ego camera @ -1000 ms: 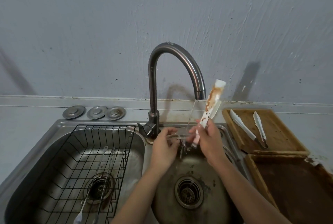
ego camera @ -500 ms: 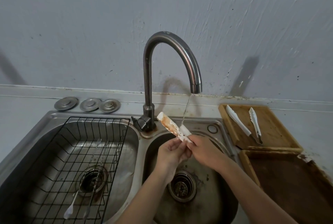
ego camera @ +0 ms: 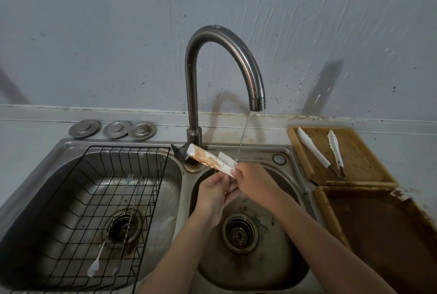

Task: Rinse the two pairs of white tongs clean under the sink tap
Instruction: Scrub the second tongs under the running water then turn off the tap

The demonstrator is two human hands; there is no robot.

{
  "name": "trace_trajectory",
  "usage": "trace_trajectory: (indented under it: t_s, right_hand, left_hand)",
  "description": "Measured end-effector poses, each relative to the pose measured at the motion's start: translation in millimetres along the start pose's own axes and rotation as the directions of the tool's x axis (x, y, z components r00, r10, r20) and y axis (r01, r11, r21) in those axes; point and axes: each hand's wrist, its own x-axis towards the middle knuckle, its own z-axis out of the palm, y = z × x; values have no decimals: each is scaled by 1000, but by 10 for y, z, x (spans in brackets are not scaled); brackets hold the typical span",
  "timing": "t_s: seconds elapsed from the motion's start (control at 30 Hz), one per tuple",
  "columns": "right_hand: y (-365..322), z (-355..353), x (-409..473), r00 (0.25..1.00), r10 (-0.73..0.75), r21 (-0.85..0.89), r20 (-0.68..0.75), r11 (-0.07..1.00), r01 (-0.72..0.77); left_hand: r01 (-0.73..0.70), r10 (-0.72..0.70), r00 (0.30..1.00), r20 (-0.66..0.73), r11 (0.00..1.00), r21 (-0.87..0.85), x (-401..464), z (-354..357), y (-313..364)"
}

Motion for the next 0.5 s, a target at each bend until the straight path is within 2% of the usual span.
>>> trace_trajectory:
  t_s: [0.1, 0.17, 0.23, 0.3, 0.5]
  right_hand:
    - [-5, -12, 10, 998, -13, 162, 63, 987, 2]
    - [-22, 9, -4, 1000, 28, 201, -3, 979, -27]
    - [-27, 12, -26, 992, 66, 155, -108, 987, -49]
    - [-2, -21, -44, 985, 82, 71, -153, 995, -72]
    - [110, -142, -115, 996, 21, -14, 86, 1000, -20]
  left_hand:
    - [-24, 24, 1000, -5, 999, -34, 25, -29, 67]
    - [-28, 28, 999, 27, 1000, -3, 6, -24, 93]
    - [-8, 5, 998, 57, 998, 58, -29, -12, 91]
    - [19, -28, 996, 83, 994, 105, -68, -3, 73]
    - [79, -85, 993, 81, 994, 78, -109, 53, 47]
